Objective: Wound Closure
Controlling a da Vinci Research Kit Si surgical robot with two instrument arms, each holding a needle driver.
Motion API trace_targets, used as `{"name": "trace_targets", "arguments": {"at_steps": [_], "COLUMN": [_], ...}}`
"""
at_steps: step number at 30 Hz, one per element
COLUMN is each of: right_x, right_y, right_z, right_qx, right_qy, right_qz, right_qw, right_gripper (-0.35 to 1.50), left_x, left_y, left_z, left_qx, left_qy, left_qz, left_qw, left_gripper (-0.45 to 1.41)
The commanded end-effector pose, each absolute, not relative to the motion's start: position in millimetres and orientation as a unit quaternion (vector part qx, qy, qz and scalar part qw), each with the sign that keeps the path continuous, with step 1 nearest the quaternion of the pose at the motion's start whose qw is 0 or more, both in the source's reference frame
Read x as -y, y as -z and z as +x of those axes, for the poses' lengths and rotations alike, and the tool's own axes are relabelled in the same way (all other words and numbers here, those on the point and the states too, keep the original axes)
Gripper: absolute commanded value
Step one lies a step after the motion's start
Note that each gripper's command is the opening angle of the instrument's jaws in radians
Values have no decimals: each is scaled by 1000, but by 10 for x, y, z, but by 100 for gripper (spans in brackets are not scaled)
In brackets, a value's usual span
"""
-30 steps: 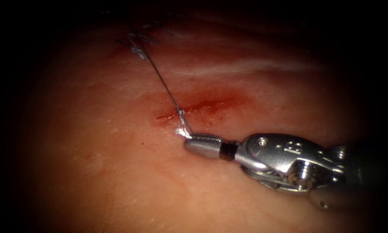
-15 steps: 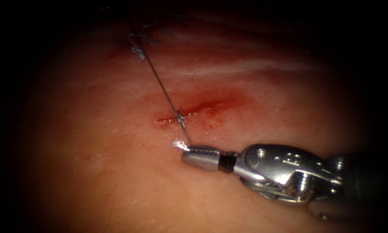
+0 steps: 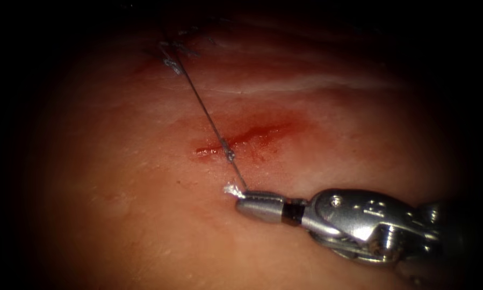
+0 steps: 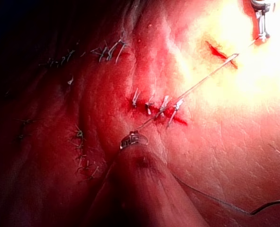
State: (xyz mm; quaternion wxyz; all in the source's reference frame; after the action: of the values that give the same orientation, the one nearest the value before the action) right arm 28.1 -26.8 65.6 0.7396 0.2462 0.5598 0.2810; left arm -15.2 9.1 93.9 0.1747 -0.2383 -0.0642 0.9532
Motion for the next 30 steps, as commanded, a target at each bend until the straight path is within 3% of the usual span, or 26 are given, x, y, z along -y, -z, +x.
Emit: {"name": "trace_targets", "arguments": {"at_steps": [1, 24, 25, 28, 30], "right_x": [275, 216, 215, 214, 215], "right_y": [-659, -662, -663, -664, -663], "right_z": [289, 314, 315, 316, 316], "right_qx": [-560, -596, -595, -595, -595], "right_qy": [-281, -264, -266, -266, -266], "right_qz": [248, 174, 172, 168, 168], "right_qw": [739, 738, 739, 740, 740], "right_gripper": [-35, -35, -32, 32, 58], "left_x": [-91, -115, -114, -110, -108], "left_y": [-945, -913, -916, -924, -926], "left_z": [-158, -171, -170, -171, -171], "left_qx": [64, 40, 39, 41, 42], "left_qy": [-953, -950, -950, -950, -950], "left_qz": [-239, -257, -257, -260, -261], "left_qw": [172, 170, 170, 168, 168], "left_gripper": [-45, -45, -45, -45, -45]}}
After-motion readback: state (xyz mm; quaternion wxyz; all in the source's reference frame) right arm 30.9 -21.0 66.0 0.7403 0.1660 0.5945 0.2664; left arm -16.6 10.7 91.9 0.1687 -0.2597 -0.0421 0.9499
